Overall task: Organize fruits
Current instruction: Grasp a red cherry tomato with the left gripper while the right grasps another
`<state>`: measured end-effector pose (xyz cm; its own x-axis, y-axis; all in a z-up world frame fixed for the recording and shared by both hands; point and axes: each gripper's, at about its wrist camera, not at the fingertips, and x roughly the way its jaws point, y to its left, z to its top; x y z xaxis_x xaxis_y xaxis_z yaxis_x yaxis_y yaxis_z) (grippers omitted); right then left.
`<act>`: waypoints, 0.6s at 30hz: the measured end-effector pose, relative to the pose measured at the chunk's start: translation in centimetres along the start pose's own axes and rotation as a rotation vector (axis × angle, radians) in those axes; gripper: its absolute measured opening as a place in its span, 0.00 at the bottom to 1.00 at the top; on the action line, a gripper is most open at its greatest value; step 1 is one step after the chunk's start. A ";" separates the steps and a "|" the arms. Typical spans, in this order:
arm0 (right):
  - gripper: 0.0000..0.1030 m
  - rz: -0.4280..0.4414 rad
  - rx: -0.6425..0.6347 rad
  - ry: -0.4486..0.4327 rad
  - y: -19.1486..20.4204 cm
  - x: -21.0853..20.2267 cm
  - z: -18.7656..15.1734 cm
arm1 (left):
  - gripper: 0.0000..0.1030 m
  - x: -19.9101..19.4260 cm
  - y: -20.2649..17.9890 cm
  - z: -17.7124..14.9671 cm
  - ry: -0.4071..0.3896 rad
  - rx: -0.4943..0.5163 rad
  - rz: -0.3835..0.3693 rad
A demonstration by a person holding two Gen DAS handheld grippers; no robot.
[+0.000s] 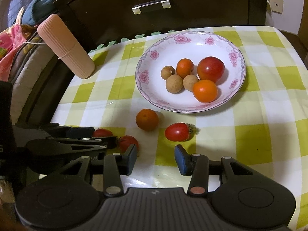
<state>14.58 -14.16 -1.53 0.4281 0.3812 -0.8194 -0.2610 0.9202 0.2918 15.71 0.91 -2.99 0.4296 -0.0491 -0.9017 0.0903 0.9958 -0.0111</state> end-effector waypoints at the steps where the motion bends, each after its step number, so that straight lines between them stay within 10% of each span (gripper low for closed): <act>1: 0.40 0.000 0.001 0.000 0.0 0.0 0.0 | 0.43 -0.1 -0.1 0.0 0.002 -0.001 -0.005; 18: 0.40 0.046 0.017 0.023 0.7 1.0 0.5 | 0.42 -2.2 1.2 -2.9 0.047 -0.053 0.010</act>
<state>15.23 -13.07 -1.94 0.3957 0.4217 -0.8159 -0.2654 0.9030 0.3380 12.25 2.39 -2.31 0.3872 -0.0369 -0.9213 0.0385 0.9990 -0.0238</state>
